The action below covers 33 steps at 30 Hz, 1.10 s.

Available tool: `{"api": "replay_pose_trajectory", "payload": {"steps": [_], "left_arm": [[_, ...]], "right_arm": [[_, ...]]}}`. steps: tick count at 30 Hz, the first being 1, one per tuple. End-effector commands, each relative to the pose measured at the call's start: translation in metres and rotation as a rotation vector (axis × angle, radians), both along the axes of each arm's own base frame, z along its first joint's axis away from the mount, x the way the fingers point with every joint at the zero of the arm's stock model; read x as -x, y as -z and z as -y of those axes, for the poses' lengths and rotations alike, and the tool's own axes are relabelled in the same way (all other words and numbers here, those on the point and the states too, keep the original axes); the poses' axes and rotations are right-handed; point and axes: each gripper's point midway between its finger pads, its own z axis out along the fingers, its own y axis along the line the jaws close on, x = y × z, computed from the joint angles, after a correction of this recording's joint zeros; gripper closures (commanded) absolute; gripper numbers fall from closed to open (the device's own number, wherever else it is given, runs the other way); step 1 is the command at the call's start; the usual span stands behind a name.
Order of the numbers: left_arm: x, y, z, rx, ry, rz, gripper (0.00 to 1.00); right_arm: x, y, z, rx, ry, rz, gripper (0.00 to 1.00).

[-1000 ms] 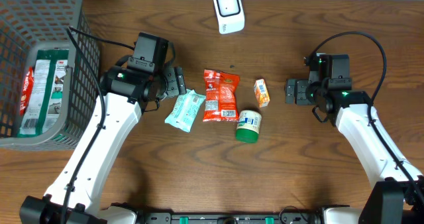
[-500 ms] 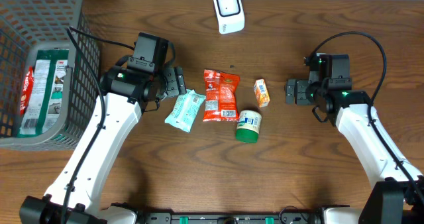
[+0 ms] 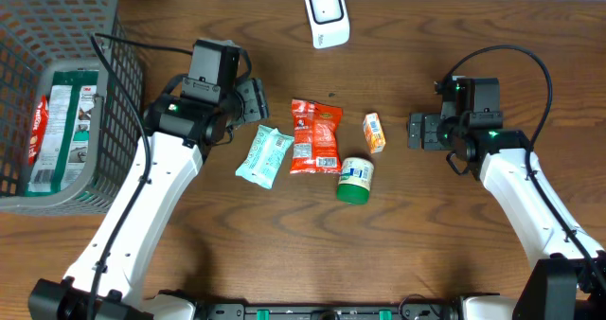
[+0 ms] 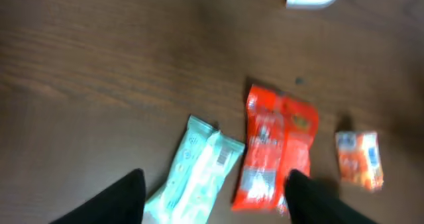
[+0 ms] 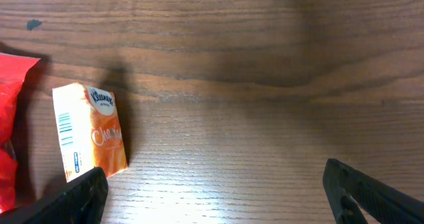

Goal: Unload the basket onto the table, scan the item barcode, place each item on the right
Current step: 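Reach the left gripper into the basket toward the green glove pack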

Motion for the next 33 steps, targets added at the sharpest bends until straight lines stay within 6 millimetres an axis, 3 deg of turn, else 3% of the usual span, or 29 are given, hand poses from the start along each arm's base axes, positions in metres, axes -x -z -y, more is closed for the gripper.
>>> {"api": "replay_pose_trajectory", "payload": {"steps": [1,5,10,13,14,17,19,23,26,29,33], "left_arm": [[0.0,-0.055,-0.014,-0.021,-0.006,0.066,0.34],[0.009,-0.121,-0.083,-0.194,-0.215,0.122,0.37],[0.021,-0.21,-0.164,-0.244,-0.429,0.301,0.38],[0.03,-0.238,-0.226,-0.304,-0.637,0.386,0.37],[0.034,-0.241,-0.244,-0.318,-0.7,0.393,0.27],[0.05,-0.23,-0.289,-0.349,-0.827,0.342,0.26],[0.057,-0.212,-0.312,-0.363,-0.881,0.273,0.26],[0.051,-0.175,-0.343,-0.43,-0.859,0.132,0.22],[0.031,-0.136,-0.354,-0.477,-0.679,0.001,0.18],[0.009,-0.09,-0.351,-0.444,-0.503,-0.11,0.15],[-0.004,-0.038,-0.353,-0.381,-0.447,-0.231,0.12]], "right_arm": [[-0.002,-0.005,0.002,-0.001,0.009,0.012,0.01],[-0.002,-0.005,0.002,-0.001,0.009,0.012,0.01],[-0.002,-0.005,0.002,-0.001,0.009,0.012,0.01],[-0.002,-0.005,0.002,-0.001,0.009,0.012,0.01],[-0.002,-0.005,0.002,-0.001,0.01,0.012,0.01],[-0.002,-0.005,0.002,-0.001,0.009,0.012,0.01],[-0.002,-0.005,0.002,-0.001,0.01,0.012,0.01],[-0.002,-0.005,0.002,-0.001,0.009,0.012,0.01],[-0.002,-0.005,0.002,-0.001,0.009,0.012,0.01],[-0.002,-0.005,0.002,-0.001,0.009,0.012,0.01],[-0.002,-0.005,0.002,-0.001,0.009,0.012,0.01]]}}
